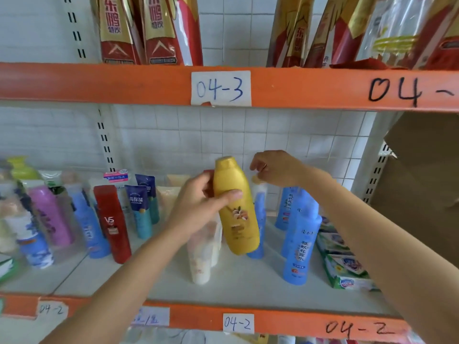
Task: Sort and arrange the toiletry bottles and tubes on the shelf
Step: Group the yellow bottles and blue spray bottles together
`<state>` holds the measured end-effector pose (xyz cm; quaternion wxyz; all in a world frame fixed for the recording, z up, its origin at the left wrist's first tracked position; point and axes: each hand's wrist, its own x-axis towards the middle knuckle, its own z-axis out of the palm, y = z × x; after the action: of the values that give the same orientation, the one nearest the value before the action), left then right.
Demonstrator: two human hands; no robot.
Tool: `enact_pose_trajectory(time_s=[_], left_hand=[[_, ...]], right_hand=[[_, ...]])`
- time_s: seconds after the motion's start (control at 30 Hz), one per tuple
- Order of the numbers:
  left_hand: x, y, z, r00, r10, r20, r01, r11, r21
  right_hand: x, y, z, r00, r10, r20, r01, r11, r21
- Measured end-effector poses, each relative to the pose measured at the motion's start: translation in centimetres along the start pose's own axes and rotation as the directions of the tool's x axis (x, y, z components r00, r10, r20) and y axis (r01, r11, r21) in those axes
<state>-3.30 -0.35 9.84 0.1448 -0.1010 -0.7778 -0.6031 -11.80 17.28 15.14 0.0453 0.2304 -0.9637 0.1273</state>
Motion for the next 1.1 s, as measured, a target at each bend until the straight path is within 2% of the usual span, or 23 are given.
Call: enact_pose_trajectory(time_s=[0.1,0.27,0.4,0.53,0.63,0.8,0.9,1.1], left_hand=[[1.1,1.2,-1.8,1.000,0.007,-0.024,-0.007,1.000,0.005],[1.3,1.1,-3.6,0.999,-0.050,-0.007,0.050,0.999,0.004],[0.7,0.3,-4.7,0.995,-0.091,0.032,0.091,0.996,0.008],[0.6,-0.5,-5.5,0.992,-0.104,0.077,0.103,0.994,0.020],[0.7,-0.8,-5.8,0.988,-0.100,0.117,0.099,0.995,0.017],[0.6,-0.8,-5.7,0.980,-0.070,0.186,0.074,0.997,-0.016],[0.3,-0.5,-5.8,0.980,-0.062,0.191,0.071,0.997,-0.039],[-1.4,0.4,-5.9,0.987,-0.055,0.149,0.065,0.996,-0.065]], right_hand=[[2.6,0.7,0.3,0.996,0.077,0.033,-0.073,0.991,-0.116],[4.9,1.1,2.3,0.940,0.244,0.240,-0.185,0.952,-0.242],[5.3,1.1,3.6,0.912,0.306,0.273,-0.291,0.952,-0.096],[5.2,0.5,3.3,0.936,0.302,0.181,-0.287,0.952,-0.103],[4.1,-0.2,2.0,0.961,0.276,0.028,-0.270,0.954,-0.133],[1.0,-2.3,-0.2,0.947,0.284,-0.151,-0.282,0.959,0.038],[-0.9,-3.9,-0.9,0.940,0.246,-0.236,-0.228,0.968,0.103],[-4.1,-5.5,-1.6,0.930,0.108,-0.351,-0.081,0.993,0.091]])
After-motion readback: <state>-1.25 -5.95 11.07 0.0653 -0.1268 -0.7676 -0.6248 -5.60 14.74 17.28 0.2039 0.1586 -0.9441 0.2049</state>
